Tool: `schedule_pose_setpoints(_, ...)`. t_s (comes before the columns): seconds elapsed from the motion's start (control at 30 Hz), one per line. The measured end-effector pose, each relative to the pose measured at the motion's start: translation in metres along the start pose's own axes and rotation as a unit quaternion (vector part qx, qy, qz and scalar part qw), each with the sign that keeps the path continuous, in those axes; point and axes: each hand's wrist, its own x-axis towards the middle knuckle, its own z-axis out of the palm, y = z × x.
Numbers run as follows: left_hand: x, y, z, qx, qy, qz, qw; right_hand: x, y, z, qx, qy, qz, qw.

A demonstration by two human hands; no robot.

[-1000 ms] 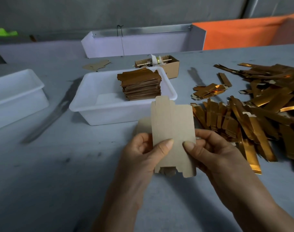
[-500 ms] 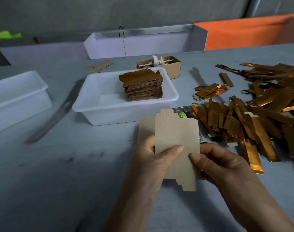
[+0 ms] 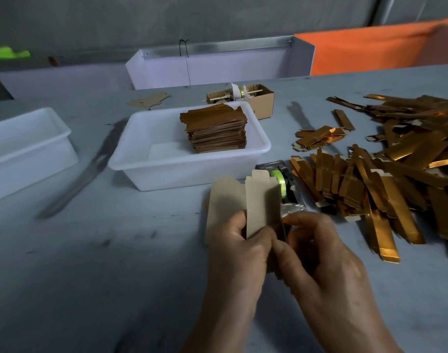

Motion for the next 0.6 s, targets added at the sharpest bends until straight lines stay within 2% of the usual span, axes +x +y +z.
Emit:
schedule_pose_setpoints(0.13,-0.001,0.002,-0.004,-0.037,-0.07,-0.033,0.996,0.0,0.003,0.002,0.015,-0.013,-0.02,1.0)
schedule_pose_setpoints(0.23,0.001,0.005,-0.013,-0.049,-0.124,-0.056,0.99,0.002,0.006,-0.001,0.004,-0.026,-0.002,1.0)
schedule_pose_setpoints(0.37,-0.004,0.008,-0.012,0.027,-0.086,-0.009,0.996,0.004,0.005,-0.002,0.071,-0.055,0.052,0.995)
schedule_pose_setpoints(0.43,-0.007,0.009,-0.012,0.052,-0.074,-0.008,0.996,0.005,0.006,-0.004,0.081,-0.027,0.078,0.993)
schedule_pose_setpoints(0.53,-0.009,0.014,-0.014,0.073,-0.113,-0.029,0.99,0.014,0.009,-0.01,0.1,0.02,0.12,0.988)
schedule_pose_setpoints(0.6,-0.011,0.017,-0.015,0.095,-0.152,-0.037,0.983,0.02,0.012,-0.012,0.193,-0.03,0.169,0.966)
